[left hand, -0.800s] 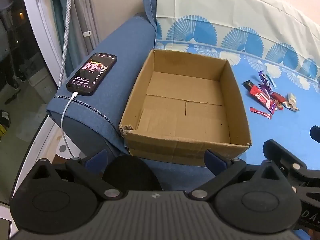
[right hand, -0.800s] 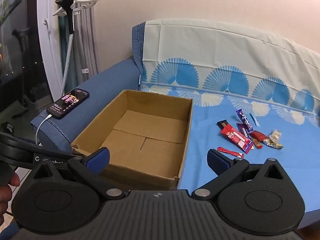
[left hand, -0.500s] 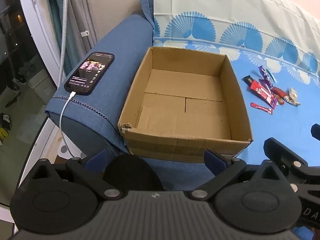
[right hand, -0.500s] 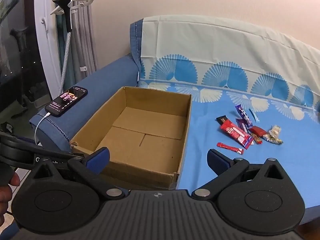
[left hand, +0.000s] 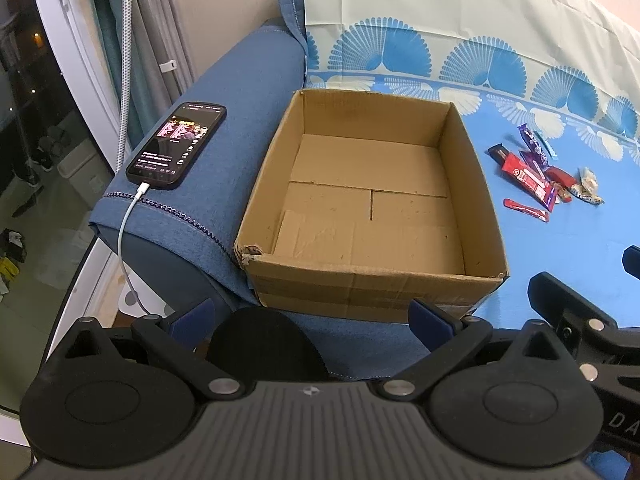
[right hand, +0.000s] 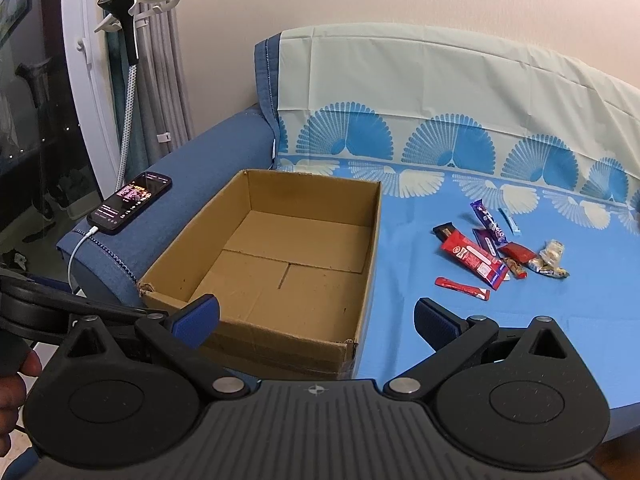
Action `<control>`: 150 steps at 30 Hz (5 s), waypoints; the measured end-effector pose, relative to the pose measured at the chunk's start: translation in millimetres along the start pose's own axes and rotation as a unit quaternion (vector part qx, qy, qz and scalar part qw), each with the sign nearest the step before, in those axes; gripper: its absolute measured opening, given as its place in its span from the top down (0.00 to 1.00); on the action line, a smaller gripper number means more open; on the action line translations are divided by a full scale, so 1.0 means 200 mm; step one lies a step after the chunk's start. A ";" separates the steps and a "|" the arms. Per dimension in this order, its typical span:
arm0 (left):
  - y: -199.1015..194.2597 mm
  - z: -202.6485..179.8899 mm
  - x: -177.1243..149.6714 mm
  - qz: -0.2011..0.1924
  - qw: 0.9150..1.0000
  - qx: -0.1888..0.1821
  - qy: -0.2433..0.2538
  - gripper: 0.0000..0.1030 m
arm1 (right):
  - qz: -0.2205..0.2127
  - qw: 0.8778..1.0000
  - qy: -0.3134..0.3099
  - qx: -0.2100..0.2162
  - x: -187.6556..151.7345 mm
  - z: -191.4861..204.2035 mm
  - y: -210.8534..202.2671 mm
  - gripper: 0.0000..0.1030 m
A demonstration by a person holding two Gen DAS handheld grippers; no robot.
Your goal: Organize snacks
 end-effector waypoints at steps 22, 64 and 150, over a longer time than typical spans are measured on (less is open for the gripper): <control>0.02 0.00 -0.01 0.003 1.000 0.004 0.005 0.00 | 0.012 1.000 0.004 0.004 -0.02 0.00 0.02 0.00; 1.13 -1.82 0.71 0.170 0.977 -0.128 -0.012 0.00 | -0.007 0.937 0.306 -0.167 -0.04 -2.10 0.75 0.00; -0.05 0.01 0.25 0.002 0.966 -0.215 -0.144 0.92 | 0.007 0.994 0.087 0.073 0.04 -0.25 0.14 0.63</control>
Point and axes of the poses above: each gripper's, at about its wrist camera, not at the fingertips, and y roughly the way its jaws point, z to its left, x to its top, the point moved 6 cm from there along y, roughly the way its jaws point, and after that the axes turned 4 degrees about -y, right-handed, at the moved point
